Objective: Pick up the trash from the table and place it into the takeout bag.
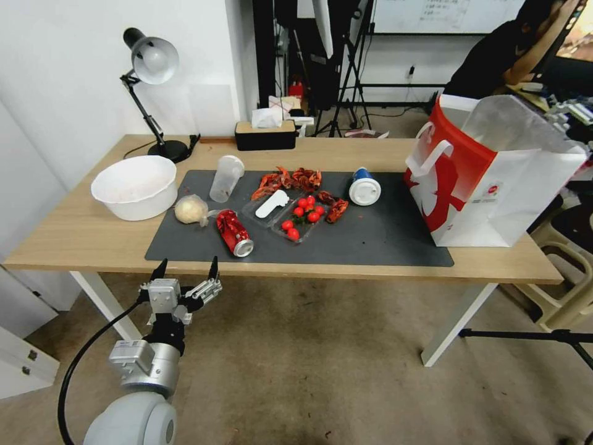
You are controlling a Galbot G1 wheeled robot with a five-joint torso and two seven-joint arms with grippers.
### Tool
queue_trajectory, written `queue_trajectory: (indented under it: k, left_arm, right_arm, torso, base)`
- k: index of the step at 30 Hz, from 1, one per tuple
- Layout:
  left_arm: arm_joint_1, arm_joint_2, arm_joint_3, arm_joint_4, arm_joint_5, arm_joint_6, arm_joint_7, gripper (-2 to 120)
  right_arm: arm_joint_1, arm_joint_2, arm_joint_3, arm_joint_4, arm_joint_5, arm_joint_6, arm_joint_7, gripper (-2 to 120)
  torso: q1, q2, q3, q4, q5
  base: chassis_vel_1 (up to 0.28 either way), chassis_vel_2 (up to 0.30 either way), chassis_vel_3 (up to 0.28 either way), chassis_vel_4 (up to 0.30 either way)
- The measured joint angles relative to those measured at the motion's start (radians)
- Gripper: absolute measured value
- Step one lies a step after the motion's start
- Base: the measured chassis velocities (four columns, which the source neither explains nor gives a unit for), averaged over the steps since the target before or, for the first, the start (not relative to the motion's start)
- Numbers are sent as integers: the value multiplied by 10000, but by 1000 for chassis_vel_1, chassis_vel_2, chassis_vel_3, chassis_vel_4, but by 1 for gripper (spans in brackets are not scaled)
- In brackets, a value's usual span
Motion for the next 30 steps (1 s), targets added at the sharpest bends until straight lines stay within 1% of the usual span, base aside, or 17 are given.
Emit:
queue_trajectory:
  k: [2,4,5,7,9,10,11,13,14,16,18,20,21,24,25,28,30]
  left_arm:
    - [-1,7,0,5,0,-1,6,100]
    - [-4,46,-3,35,-12,-46,43,100]
    - [-4,46,-3,35,-12,-46,43,100]
    - [-12,84,-18,69,-34,-94,70,100]
    - [-40,150,-60,155,-70,-154,99,100]
    - [-40,150,-60,155,-70,-154,99,100]
    - [-76,223,-105,254,-113,-206,105,100]
    - [-112,303,-132,346,-199,-238,116,100]
    - [-112,303,-132,346,-199,-238,116,100]
    - [-195,423,-132,501,-276,-278,142,100]
    - [-215,449,-128,543,-289,-292,148,100]
    - [-303,564,-99,706,-349,-311,159,100]
    - [-303,564,-99,706,-349,-311,159,100]
    - [-456,731,-37,953,-464,-314,163,100]
    - [-456,731,-37,953,-464,-314,163,100]
    - [-567,877,-14,1123,-595,-319,162,100]
    - [-584,896,-14,1158,-614,-329,162,100]
  right_arm:
    - [-23,8,35,93,124,23,12,100]
    - [-237,68,212,711,865,72,89,100]
    - [-237,68,212,711,865,72,89,100]
    - [-553,177,351,1363,1423,71,230,100]
    - [-1160,513,406,2301,1785,50,405,100]
    - [-1160,513,406,2301,1785,50,405,100]
    - [-1781,1064,274,3256,1871,-41,602,100]
    - [-2356,1708,24,3960,1641,-76,668,100]
    - [-2356,1708,24,3960,1641,-76,668,100]
    - [-3437,2687,-396,4711,574,114,422,100]
    - [-3708,2889,-496,4799,219,223,333,100]
    - [-4967,3623,-1288,4857,-1631,1221,164,100]
    - [-4967,3623,-1288,4857,-1631,1221,164,100]
    - [-6269,4315,-2837,4356,-3619,2517,656,100]
    - [-6269,4315,-2837,4356,-3619,2517,656,100]
    - [-6634,4631,-3791,3570,-4619,3078,1191,100]
    - [-6659,4669,-3915,3421,-4734,3137,1257,100]
  torso:
    - [0,0,0,0,0]
    - [1,0,0,0,0]
    - [1,0,0,0,0]
    - [0,0,-1,2,-3]
    - [0,0,-2,0,-2]
    - [0,0,-2,0,-2]
    - [0,0,-1,0,-3]
    - [0,0,-2,1,-2]
    - [0,0,-2,1,-2]
    - [0,0,-1,-2,-1]
    - [0,0,-1,-1,-2]
    - [0,0,-1,0,0]
    - [0,0,-1,0,0]
    - [0,-1,-1,-2,-3]
    - [0,-1,-1,-2,-3]
    - [0,-1,0,0,-1]
    - [0,-1,-1,0,0]
  base:
    - [0,0,0,0]
    - [0,0,0,0]
    - [0,0,0,0]
    - [0,0,0,0]
    - [0,0,0,0]
    - [0,0,0,0]
    - [0,0,0,0]
    - [0,0,0,0]
    - [0,0,0,0]
    - [0,0,0,0]
    - [0,0,0,0]
    - [0,0,0,0]
    - [0,0,0,0]
    - [0,0,0,0]
    - [0,0,0,0]
    - [0,0,0,0]
    - [0,0,0,0]
